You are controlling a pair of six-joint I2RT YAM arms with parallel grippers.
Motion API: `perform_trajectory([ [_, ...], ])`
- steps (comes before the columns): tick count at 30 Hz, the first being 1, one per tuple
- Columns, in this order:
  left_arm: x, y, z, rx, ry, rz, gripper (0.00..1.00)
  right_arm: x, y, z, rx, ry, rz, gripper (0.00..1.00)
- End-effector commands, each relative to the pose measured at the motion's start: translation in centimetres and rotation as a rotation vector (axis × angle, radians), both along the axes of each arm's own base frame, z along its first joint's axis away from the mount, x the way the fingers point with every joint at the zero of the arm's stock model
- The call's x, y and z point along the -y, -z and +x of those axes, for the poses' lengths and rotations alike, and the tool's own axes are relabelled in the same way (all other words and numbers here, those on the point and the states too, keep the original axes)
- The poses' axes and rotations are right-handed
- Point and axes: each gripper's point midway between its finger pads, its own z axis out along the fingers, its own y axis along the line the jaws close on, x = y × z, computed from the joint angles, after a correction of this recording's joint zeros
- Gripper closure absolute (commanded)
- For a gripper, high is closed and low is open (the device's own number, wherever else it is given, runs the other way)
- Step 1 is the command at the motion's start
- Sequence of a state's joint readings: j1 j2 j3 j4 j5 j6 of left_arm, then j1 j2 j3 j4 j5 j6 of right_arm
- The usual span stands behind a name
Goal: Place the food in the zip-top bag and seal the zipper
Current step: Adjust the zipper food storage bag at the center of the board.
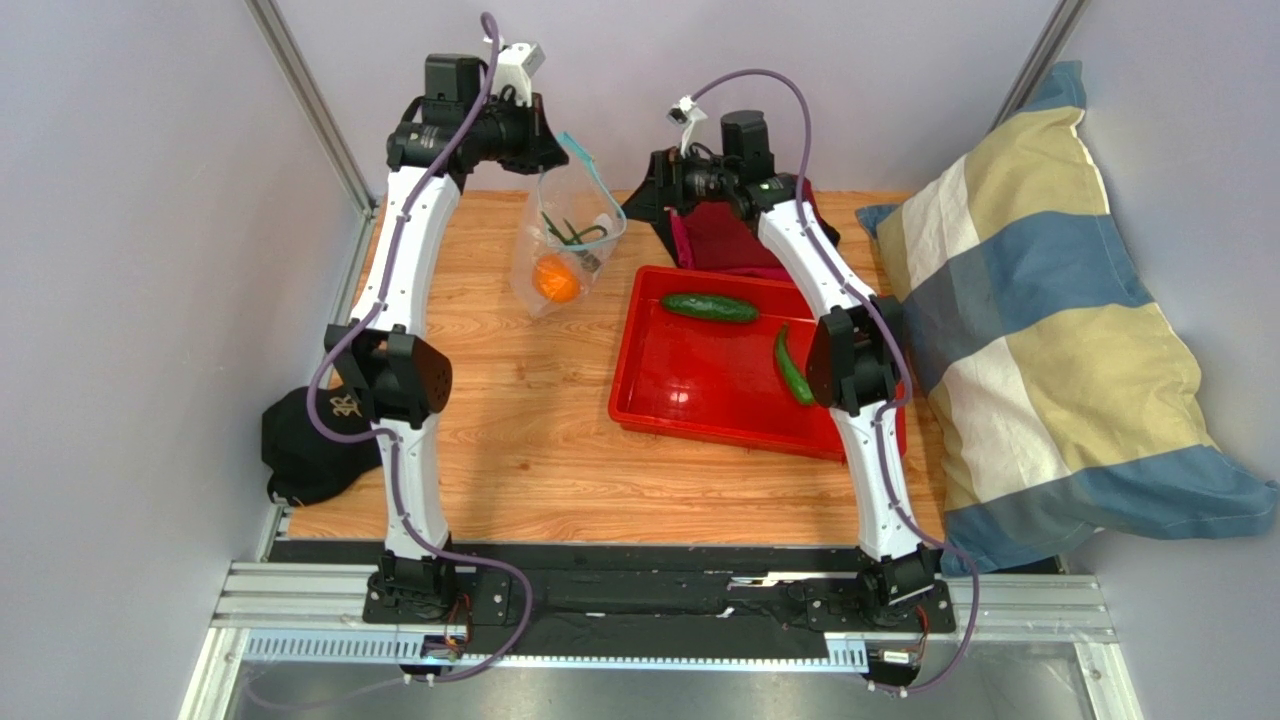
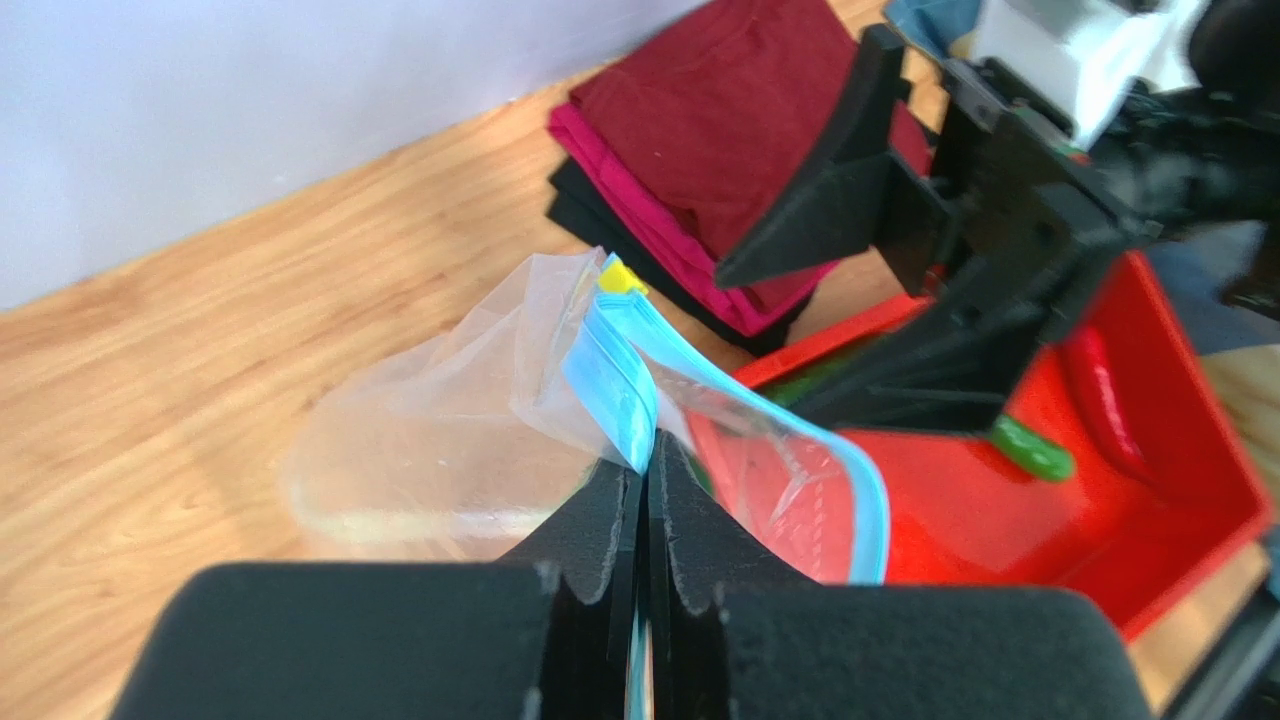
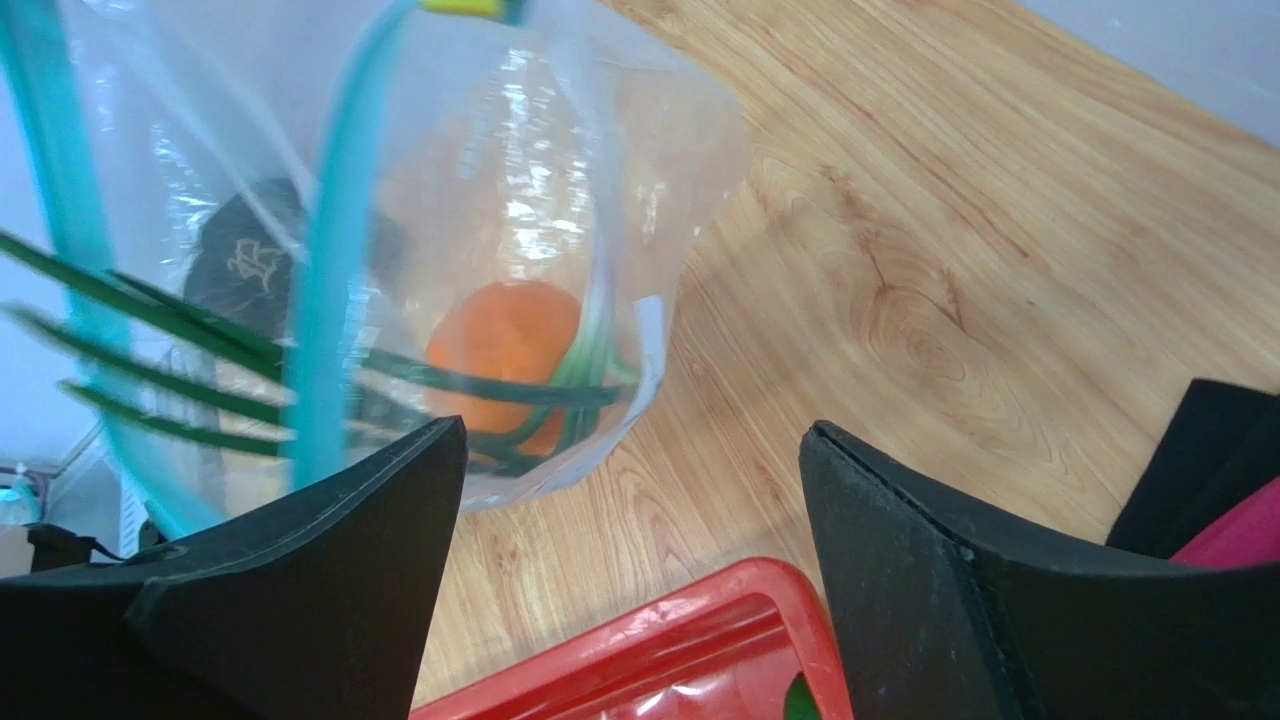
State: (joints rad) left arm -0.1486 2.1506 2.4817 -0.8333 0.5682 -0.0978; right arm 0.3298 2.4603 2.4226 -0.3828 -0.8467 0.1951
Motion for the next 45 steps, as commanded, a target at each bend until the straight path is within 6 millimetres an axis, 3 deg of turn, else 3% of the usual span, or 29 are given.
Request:
perform_trajectory([
  [1,-0.7,-4.8,0.0,0.186,-0.057,0.062,1.0,1.0,-8.8,-0.3,0.24,0.077,0.008,0.14],
  [3,-0.8,-5.0,0.2,0.201,-0.067,0.068,1.0,2.0,-9.1,0.1,0.263,0.113,-0.015,0.14],
  [8,-0.3,-4.8,0.4,0.214,-0.059,0.084,1.0,2.7,-11.6,-1.2,0.285,0.116,-0.016,0.15],
  [12,0.3,-4.9,0.2,0.227,-0.031,0.081,1.0,1.4,-8.9,-2.2,0.349,0.074,-0.149,0.15],
  [18,1.1,-5.3,-1.0,0.246,0.044,0.077,1.0,1.3,-5.7,0.3,0.392,0.16,-0.293,0.17],
  [19,1.0,-5.3,-1.1,0.244,0.041,0.081,1.0,1.1,-6.1,0.3,0.408,0.157,-0.297,0.17],
  [23,1.2,-5.0,-1.6,0.236,0.059,0.083,1.0,0.2,-4.9,-1.3,0.37,0.068,-0.293,0.2],
  [25,1.4,-4.9,-2.0,0.236,0.078,0.083,1.0,-0.1,-4.9,-2.4,0.375,0.035,-0.3,0.28],
  [26,1.5,-4.8,-2.2,0.233,0.088,0.083,1.0,0.0,-4.1,-2.7,0.371,0.024,-0.322,0.44],
  [28,1.8,-4.9,-2.8,0.237,0.112,0.08,1.0,0.0,-3.8,-2.8,0.358,0.035,-0.332,0.65],
  [29,1.8,-5.0,-3.0,0.241,0.116,0.083,1.0,0.2,-3.5,-3.0,0.347,0.033,-0.347,0.86],
  [30,2.0,-5.1,-3.1,0.25,0.114,0.091,1.0,0.3,-4.1,-2.9,0.365,0.036,-0.352,1.0],
  [32,1.0,-5.0,-2.7,0.28,0.064,0.158,1.0,1.0,-5.0,-2.6,0.384,0.054,-0.375,1.0],
  [34,-0.3,-3.8,-1.5,0.317,-0.01,0.302,1.0,1.5,-8.7,-2.2,0.476,0.092,-0.352,1.0],
  [35,-0.8,-3.0,-1.1,0.327,-0.031,0.366,1.0,1.8,-11.0,-2.6,0.515,0.106,-0.328,1.0],
  [36,-0.6,-1.7,-0.9,0.342,-0.011,0.469,1.0,2.0,-12.2,-2.9,0.545,0.106,-0.321,1.0],
  [37,-2.0,-0.8,-0.4,0.334,-0.069,0.565,1.0,2.0,-12.8,-3.4,0.563,0.099,-0.319,1.0],
  [38,-2.4,-0.1,-0.4,0.33,-0.076,0.617,1.0,2.1,-14.8,-4.8,0.596,0.092,-0.304,1.0],
  [39,-2.6,1.1,-0.7,0.312,-0.068,0.665,1.0,2.1,-14.5,-5.4,0.604,0.072,-0.319,1.0],
  [40,-3.2,1.4,-0.9,0.298,-0.098,0.692,1.0,2.1,-11.9,-5.9,0.561,0.044,-0.35,1.0],
  [42,-3.2,3.0,-1.7,0.257,-0.075,0.698,1.0,2.3,-10.3,-7.1,0.537,0.021,-0.382,1.0],
  [43,-3.1,3.0,-2.2,0.239,-0.068,0.701,1.0,2.5,-8.5,-7.7,0.503,-0.012,-0.409,1.0],
  [44,-3.5,3.2,-3.4,0.184,-0.064,0.701,1.0,2.4,-9.0,-8.2,0.506,-0.025,-0.411,1.0],
  [45,-2.6,0.8,-4.3,0.205,-0.045,0.612,1.0,2.4,-10.2,-8.4,0.509,-0.016,-0.394,1.0],
])
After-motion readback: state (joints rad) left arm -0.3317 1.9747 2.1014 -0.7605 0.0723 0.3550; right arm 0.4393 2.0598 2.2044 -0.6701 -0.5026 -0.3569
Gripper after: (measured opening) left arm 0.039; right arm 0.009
